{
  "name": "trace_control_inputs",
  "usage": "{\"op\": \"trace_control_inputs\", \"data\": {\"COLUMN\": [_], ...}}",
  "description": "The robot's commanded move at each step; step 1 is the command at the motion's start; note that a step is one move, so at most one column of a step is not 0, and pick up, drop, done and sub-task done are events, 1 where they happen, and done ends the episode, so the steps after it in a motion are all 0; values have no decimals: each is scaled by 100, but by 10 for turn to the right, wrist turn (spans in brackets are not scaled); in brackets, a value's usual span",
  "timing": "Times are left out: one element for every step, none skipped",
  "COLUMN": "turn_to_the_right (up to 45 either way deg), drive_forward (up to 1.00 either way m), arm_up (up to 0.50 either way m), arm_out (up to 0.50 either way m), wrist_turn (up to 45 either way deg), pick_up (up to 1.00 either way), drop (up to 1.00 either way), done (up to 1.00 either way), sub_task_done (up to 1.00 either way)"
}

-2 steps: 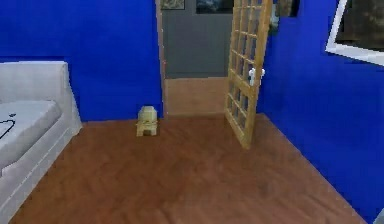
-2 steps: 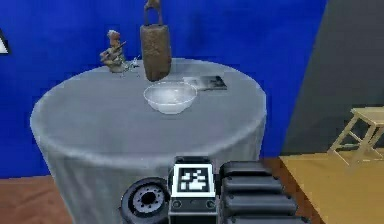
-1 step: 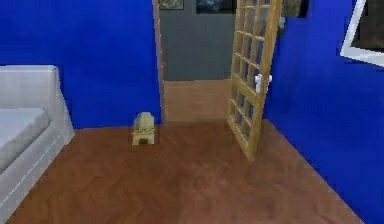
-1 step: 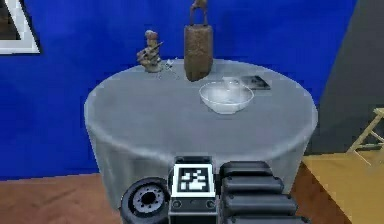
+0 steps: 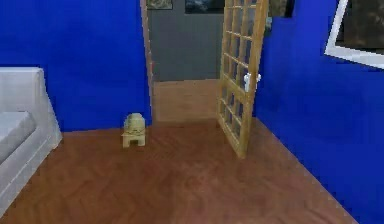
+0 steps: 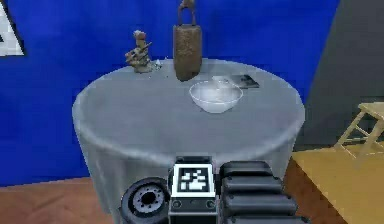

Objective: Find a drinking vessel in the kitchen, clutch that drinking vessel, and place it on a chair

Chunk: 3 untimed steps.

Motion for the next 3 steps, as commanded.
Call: {"op": "trace_control_inputs", "data": {"turn_to_the_right": [0, 0, 0], "drive_forward": [100, 100, 85], "arm_up": [0, 0, 0], "arm_out": [0, 0, 0], "wrist_turn": [0, 0, 0], "pick_up": [0, 0, 0], "drop": [0, 0, 0], "done": [0, 0, 0], "sub_task_done": [0, 0, 0]}}
